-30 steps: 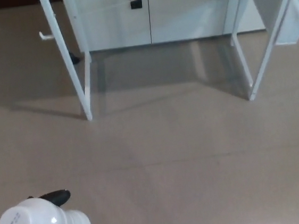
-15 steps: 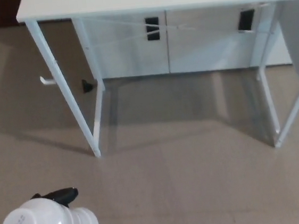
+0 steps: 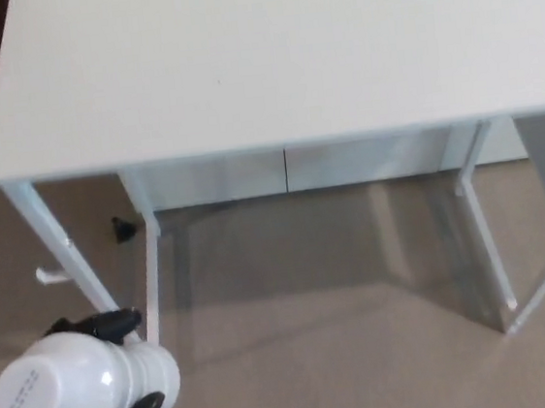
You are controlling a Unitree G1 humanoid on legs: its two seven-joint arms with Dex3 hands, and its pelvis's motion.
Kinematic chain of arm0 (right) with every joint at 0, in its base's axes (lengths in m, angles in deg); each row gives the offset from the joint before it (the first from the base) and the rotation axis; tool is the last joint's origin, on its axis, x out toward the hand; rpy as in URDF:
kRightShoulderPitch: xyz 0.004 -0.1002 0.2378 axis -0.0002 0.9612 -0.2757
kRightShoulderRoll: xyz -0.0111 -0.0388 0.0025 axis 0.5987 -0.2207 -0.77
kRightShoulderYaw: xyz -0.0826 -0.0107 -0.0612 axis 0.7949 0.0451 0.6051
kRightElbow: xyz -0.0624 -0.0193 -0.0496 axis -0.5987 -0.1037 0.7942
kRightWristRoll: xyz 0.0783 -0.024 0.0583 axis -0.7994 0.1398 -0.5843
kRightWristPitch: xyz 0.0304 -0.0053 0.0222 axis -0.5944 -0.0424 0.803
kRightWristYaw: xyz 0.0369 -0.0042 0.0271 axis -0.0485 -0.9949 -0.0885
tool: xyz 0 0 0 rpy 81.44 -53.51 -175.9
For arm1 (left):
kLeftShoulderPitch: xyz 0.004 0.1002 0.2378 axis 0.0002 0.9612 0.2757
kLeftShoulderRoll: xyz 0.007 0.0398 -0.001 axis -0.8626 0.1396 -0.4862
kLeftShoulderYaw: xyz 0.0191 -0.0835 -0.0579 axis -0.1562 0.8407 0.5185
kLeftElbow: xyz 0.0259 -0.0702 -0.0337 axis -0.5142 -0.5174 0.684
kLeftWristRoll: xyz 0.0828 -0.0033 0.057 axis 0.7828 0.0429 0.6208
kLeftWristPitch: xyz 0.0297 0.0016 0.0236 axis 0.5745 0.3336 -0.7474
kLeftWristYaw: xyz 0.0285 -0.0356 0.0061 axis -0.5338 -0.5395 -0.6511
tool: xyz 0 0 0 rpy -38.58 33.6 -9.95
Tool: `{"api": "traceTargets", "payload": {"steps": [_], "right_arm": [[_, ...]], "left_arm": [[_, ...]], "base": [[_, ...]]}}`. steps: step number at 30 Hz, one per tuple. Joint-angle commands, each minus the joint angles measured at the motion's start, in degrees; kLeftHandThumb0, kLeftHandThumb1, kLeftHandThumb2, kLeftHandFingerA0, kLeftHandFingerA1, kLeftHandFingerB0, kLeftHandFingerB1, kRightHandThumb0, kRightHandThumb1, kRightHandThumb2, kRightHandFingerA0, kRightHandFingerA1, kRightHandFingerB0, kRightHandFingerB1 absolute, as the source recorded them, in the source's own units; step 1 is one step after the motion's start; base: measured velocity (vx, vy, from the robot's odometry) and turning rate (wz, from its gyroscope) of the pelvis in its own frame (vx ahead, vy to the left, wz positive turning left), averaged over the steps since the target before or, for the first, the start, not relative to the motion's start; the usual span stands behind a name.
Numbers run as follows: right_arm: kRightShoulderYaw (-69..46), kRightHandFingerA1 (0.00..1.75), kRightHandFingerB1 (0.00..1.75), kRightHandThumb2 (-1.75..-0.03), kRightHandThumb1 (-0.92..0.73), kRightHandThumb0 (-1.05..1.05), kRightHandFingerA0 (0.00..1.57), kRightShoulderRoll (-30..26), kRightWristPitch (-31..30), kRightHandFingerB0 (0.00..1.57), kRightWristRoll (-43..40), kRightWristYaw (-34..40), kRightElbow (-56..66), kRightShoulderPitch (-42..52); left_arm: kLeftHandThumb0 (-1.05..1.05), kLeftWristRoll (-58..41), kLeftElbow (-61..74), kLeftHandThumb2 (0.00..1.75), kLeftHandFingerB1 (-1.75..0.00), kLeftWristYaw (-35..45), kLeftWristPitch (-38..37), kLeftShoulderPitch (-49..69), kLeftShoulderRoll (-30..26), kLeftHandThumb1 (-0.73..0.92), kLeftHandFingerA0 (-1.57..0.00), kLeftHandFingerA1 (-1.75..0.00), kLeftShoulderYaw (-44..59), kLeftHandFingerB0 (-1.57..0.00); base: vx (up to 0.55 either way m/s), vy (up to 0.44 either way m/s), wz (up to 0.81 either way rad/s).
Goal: The robot picks up a bottle from a person using its left hand and walk towards the table in frontand put the bottle on the table.
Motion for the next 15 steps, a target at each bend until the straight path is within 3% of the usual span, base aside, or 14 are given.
{"api": "traceTargets", "payload": {"steps": [1, 5, 15], "right_arm": [[0.1, 0.44, 0.39, -0.62, -0.74, -0.4, 0.66, -0.8, -1.0, 0.52, 0.1, 0.1, 0.1, 0.1], [-0.5, 0.45, 0.4, -0.62, -0.73, -0.41, 0.66, -0.8, -0.9, 0.52, -0.6, -0.2, 0.2, -0.3], [-0.9, 0.45, 0.41, -0.62, -0.72, -0.4, 0.66, -0.8, -1.0, 0.54, -0.8, -0.3, 0.5, -1.5]], "left_arm": [[-0.18, -0.6, 2.7, 0.71, -0.81, -0.6, 1.2, -1.8, -1.1, 0.81, -1.01, -1.25, -0.9, -0.82], [-0.17, 1.6, 6.9, 0.72, -0.8, -2.2, 3.2, -4.3, -1.8, 0.8, -1.02, -1.25, -3.0, -0.82], [-0.16, 3.9, 16.5, 0.76, -0.86, -3.8, 10.1, -16.2, -5.5, 0.8, -1.02, -1.2, -4.9, -0.79]], "base": [[0.44, 0.122, 0.09], [0.36, 0.014, 0.13], [0.25, -0.176, 0.05]]}}
